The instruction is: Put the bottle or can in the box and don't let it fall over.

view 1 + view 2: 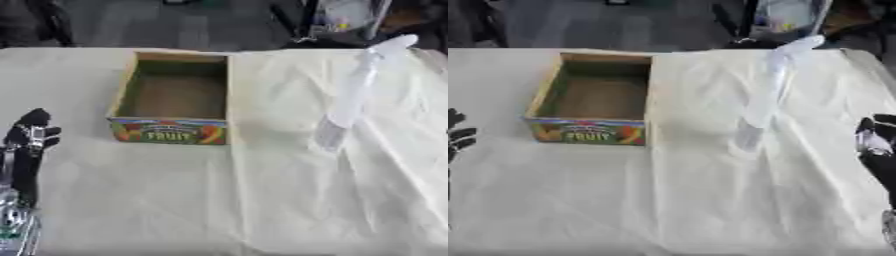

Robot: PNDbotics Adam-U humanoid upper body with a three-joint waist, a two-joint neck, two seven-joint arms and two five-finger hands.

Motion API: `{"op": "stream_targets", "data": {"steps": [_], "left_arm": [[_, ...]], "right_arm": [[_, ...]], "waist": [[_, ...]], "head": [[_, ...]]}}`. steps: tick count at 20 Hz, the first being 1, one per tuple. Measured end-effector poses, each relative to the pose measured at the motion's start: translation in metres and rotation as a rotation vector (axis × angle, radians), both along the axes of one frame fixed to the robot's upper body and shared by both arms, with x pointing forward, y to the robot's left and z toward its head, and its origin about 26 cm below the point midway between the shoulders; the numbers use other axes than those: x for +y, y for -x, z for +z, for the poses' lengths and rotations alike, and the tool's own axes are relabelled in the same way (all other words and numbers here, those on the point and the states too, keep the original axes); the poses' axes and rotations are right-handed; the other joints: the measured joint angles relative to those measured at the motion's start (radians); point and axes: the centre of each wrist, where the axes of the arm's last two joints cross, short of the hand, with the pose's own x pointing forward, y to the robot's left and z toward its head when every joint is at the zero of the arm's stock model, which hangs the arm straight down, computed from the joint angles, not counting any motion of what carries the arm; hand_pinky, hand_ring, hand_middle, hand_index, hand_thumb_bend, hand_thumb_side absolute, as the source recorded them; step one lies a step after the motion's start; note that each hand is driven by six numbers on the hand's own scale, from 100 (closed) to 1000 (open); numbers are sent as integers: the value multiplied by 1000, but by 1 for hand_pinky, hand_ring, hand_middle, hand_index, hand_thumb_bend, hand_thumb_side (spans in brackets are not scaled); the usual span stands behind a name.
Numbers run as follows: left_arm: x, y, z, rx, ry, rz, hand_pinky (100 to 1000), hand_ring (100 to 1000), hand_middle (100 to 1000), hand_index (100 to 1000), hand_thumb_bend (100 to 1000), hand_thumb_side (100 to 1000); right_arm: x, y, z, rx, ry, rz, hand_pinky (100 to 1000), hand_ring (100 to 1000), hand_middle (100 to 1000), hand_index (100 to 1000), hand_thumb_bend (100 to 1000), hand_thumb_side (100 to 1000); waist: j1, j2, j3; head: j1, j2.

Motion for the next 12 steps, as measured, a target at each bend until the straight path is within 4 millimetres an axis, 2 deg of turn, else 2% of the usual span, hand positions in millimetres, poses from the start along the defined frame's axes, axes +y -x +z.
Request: {"op": "stream_targets", "data": {"steps": [8,9,12], "left_arm": [[5,4,2,6,-12,-8,760,726,791,878,367,800],[5,4,3,5,-11,-9,760,726,791,878,368,800],[4,4,2,5,-12,-18,760,726,791,878,371,801]], "right_arm": [[2,-1,2,0,16,12,836,695,658,925,240,183],[2,-2,2,0,21,15,838,701,665,931,251,197],[5,-5,10,-14,61,38,861,753,724,971,315,314]], "waist": [[-2,0,5],[-3,0,5],[-7,0,4]], "head": [[1,1],[1,1],[0,1]]}}
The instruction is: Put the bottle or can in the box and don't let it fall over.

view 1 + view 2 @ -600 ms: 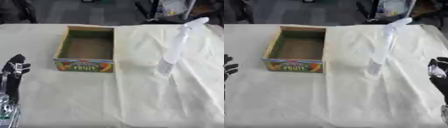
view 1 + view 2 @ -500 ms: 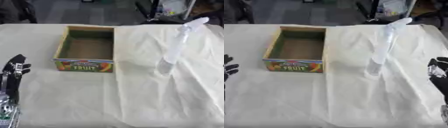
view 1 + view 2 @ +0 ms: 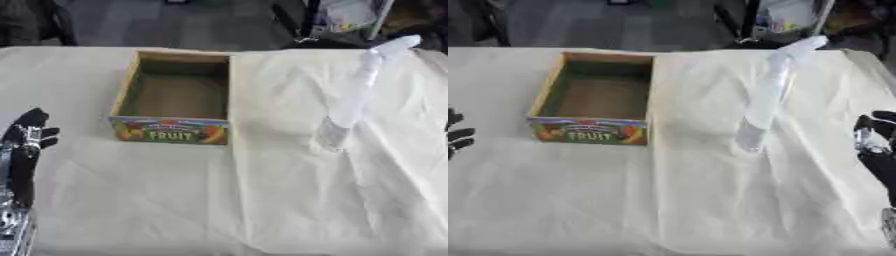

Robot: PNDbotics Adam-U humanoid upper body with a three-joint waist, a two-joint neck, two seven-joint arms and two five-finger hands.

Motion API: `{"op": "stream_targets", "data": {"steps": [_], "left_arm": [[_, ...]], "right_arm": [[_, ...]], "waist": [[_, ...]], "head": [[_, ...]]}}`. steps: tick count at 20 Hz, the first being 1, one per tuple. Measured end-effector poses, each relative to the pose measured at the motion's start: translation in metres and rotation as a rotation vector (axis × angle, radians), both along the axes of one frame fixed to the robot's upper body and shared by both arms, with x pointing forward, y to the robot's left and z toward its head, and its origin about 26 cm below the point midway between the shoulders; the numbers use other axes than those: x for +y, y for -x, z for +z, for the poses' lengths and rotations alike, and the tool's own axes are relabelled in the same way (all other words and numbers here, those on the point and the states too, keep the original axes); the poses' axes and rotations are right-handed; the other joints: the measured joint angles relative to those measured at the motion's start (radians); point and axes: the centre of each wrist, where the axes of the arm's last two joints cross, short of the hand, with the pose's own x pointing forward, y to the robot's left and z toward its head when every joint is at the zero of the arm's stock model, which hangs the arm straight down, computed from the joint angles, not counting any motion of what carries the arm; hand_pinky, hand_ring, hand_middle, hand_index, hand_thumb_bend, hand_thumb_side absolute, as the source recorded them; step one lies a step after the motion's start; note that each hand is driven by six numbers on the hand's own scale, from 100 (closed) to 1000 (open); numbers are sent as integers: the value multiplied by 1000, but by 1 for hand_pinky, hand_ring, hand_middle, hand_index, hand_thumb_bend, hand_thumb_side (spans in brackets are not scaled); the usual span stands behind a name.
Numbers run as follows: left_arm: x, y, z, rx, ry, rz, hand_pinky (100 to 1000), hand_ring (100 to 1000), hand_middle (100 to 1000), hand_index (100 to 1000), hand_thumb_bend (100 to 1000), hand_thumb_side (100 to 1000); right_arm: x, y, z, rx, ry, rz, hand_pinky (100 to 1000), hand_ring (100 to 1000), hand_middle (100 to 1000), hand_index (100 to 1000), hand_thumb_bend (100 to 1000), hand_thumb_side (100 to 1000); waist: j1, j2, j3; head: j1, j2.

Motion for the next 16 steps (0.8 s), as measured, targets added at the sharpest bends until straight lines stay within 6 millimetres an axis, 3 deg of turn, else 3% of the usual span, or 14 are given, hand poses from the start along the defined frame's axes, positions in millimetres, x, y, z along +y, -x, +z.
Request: {"op": "stream_targets", "data": {"steps": [4,8,16], "left_arm": [[-1,0,0,0,-1,-8,760,726,792,879,377,801],[-2,0,0,1,-3,-19,761,726,792,881,382,804],[-3,-2,1,-2,-5,-35,761,726,792,883,390,802]], "right_arm": [[9,-5,18,-7,106,66,897,809,779,1000,354,407],[19,-13,36,5,203,151,911,833,805,1000,380,433],[35,-25,49,18,263,262,922,843,809,1000,428,445]], "waist": [[-1,0,0],[-5,0,2],[-5,0,7]], "head": [[-2,0],[-5,0],[-15,0]]}}
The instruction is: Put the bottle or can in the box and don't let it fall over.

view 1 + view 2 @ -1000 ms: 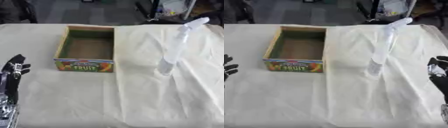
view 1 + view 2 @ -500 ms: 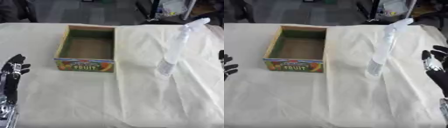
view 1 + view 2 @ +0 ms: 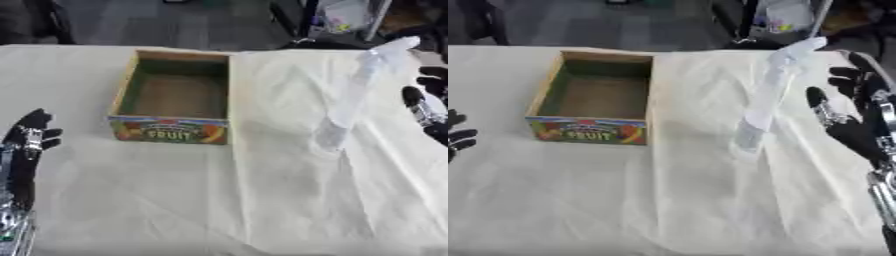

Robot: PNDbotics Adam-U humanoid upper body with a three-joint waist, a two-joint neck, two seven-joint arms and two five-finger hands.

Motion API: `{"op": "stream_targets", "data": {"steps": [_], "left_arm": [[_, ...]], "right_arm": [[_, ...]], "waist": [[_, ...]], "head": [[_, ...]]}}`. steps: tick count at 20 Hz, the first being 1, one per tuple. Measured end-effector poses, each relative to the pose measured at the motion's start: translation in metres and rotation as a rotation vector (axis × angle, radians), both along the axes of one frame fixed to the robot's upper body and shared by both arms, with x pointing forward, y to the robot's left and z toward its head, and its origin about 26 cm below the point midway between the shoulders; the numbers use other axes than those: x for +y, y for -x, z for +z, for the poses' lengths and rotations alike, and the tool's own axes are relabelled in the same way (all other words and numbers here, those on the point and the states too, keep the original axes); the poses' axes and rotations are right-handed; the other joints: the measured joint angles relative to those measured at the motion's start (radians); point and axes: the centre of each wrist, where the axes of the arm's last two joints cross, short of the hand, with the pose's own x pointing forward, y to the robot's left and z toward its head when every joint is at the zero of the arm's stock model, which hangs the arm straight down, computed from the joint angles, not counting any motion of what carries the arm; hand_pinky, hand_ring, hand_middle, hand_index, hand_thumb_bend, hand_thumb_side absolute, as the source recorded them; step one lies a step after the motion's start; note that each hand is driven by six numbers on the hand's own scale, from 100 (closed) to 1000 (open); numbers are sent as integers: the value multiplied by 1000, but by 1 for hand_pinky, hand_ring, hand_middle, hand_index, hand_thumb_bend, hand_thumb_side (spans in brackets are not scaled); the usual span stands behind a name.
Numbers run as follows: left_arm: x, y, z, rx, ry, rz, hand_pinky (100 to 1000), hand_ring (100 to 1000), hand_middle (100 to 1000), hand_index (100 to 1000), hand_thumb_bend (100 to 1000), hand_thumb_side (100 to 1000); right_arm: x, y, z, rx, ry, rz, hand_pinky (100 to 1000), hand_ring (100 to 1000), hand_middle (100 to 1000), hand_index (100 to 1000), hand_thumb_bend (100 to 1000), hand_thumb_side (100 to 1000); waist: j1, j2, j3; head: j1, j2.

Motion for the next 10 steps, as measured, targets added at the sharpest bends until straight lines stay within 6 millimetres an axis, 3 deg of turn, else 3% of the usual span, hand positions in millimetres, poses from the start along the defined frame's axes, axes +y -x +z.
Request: {"op": "stream_targets", "data": {"steps": [10], "left_arm": [[-2,-1,0,-1,-1,-11,761,726,792,884,384,805]], "right_arm": [[7,-7,-2,19,0,21,927,847,813,1000,433,486]], "waist": [[0,0,1]], "head": [[-9,0]]}}
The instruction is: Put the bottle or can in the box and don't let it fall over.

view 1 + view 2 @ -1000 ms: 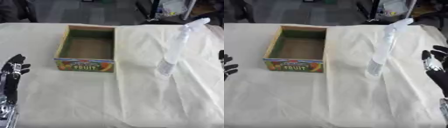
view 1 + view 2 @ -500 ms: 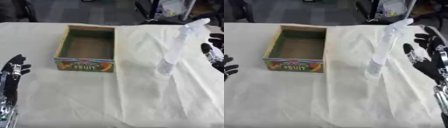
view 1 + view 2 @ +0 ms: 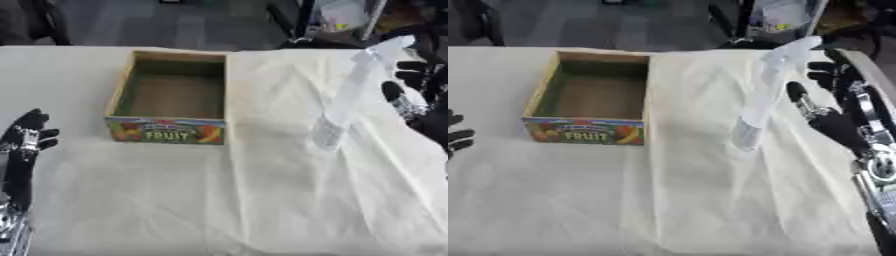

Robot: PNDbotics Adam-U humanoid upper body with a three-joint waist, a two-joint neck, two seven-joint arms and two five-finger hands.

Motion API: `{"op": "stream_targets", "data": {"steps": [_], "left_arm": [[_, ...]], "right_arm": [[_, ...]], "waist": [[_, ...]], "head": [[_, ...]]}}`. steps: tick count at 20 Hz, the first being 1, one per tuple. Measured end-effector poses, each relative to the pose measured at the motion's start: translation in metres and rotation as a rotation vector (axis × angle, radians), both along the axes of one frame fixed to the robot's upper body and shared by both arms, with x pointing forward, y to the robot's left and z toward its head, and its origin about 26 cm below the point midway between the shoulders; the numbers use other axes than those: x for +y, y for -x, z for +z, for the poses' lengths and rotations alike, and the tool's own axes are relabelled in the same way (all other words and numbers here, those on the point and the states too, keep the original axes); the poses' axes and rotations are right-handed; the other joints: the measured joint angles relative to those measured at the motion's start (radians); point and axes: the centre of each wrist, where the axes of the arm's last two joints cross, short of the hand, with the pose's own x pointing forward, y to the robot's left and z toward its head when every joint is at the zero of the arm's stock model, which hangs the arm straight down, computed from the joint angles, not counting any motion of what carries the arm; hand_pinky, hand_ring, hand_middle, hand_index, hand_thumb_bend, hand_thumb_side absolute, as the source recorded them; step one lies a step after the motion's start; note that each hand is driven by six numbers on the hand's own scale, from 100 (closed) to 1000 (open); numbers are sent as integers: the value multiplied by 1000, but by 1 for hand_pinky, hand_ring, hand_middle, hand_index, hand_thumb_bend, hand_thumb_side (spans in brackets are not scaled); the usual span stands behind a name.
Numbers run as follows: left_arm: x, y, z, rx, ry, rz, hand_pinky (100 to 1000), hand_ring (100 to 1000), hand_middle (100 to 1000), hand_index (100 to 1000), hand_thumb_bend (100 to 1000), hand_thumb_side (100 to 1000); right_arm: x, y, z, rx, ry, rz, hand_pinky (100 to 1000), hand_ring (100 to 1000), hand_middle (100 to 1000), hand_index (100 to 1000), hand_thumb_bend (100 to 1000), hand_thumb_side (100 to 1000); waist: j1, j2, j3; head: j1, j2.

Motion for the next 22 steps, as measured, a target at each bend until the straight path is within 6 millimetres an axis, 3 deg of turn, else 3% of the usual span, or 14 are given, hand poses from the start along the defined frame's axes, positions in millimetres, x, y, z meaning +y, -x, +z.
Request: {"op": "stream_targets", "data": {"steps": [22], "left_arm": [[0,0,0,-1,0,-1,761,726,793,886,388,805]], "right_arm": [[4,-3,-9,33,-44,-6,935,851,813,1000,431,522]], "waist": [[1,0,-3]], "head": [[-2,0]]}}
